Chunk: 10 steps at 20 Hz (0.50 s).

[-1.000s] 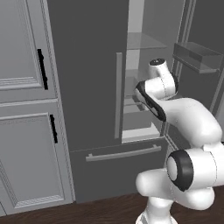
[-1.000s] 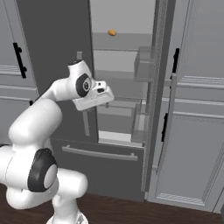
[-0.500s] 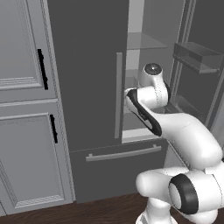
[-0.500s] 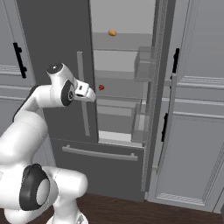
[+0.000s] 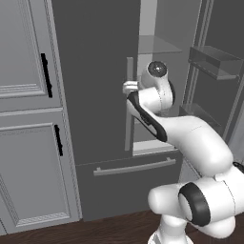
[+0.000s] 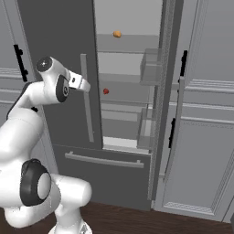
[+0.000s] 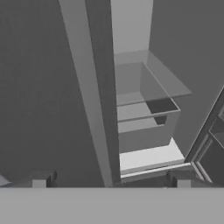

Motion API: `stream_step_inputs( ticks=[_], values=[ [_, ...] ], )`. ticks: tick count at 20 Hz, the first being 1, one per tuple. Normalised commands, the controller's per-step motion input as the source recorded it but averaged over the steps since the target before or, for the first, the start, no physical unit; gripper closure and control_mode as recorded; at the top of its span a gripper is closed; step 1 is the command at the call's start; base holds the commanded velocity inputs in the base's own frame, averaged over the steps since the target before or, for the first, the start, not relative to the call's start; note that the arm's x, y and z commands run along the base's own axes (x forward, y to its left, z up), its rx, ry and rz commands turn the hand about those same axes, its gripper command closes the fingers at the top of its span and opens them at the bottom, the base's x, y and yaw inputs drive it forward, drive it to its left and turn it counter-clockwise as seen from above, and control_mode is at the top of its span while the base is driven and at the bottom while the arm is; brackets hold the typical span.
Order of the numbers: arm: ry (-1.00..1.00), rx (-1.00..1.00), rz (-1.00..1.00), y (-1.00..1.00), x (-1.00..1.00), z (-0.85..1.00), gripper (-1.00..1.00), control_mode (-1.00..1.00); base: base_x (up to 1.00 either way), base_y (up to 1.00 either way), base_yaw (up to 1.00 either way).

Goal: Take the strawberry from the fridge and place it on top of the pancake, located on the dining counter.

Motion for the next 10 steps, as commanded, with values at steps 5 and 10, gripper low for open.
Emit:
stream_step_inputs(
  ticks=[5,10],
  values=[
    [0.0,0.05,0.0,0.09,0.74,0.38,-1.0,-1.0,0.0,0.0,0.0],
    [0.0,-0.05,-0.01,0.27,0.44,0.04,-1.0,-1.0,0.0,0.0,0.0]
  ],
)
